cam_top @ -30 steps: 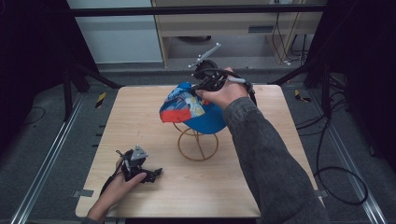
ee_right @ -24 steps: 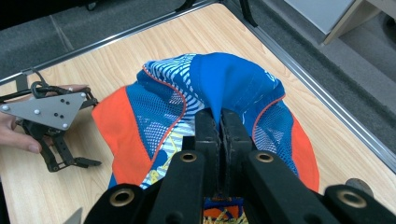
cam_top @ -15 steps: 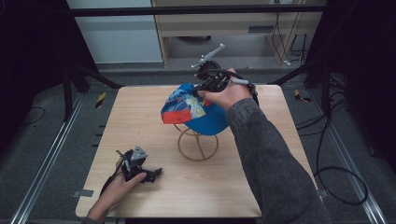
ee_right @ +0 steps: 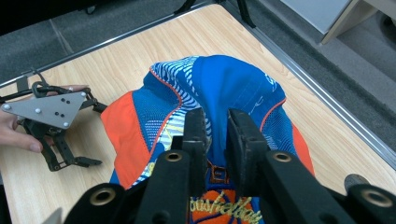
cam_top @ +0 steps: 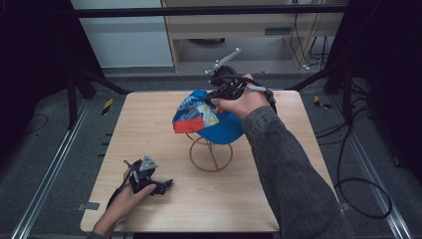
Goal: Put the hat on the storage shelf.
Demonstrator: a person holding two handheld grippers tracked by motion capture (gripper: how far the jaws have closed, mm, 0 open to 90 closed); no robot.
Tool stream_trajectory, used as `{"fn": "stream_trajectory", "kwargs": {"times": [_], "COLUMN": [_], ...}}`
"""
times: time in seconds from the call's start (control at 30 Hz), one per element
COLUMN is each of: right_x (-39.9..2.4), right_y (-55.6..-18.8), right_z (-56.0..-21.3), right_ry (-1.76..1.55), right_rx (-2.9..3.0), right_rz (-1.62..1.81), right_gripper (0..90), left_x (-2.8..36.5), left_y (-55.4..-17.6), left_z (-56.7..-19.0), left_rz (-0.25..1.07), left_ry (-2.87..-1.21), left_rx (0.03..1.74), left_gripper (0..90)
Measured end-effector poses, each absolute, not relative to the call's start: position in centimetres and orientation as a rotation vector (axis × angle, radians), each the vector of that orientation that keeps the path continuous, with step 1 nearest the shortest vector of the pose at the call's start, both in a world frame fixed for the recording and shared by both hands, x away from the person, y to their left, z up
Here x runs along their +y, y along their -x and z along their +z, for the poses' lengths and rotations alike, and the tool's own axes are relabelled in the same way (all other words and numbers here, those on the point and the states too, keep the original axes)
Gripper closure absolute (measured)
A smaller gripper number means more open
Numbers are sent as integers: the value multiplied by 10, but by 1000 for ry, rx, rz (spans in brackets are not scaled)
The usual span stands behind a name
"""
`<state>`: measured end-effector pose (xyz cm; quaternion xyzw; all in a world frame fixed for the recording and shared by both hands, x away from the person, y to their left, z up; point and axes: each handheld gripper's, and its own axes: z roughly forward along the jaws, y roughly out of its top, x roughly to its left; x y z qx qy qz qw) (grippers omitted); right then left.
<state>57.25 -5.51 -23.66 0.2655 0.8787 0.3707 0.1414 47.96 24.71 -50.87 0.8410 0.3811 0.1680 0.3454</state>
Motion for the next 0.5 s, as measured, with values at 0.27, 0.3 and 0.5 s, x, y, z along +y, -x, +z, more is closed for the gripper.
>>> {"fn": "stream_trajectory", "kwargs": {"times": [0.27, 0.3, 0.5], "right_x": [-59, -59, -64], "right_y": [-568, -568, -565], "right_z": [-234, -234, -234], "right_ry": [-789, -791, -806], "right_rx": [2511, 2510, 2499], "right_rz": [1087, 1084, 1094], "right_gripper": [635, 618, 589], "left_x": [247, 247, 247], "left_y": [-480, -480, -480], "left_z": [-509, -509, -509], "left_rz": [436, 436, 438], "left_ry": [-2183, -2183, -2184], "left_rx": [989, 989, 989], "left_gripper": [0, 0, 0]}}
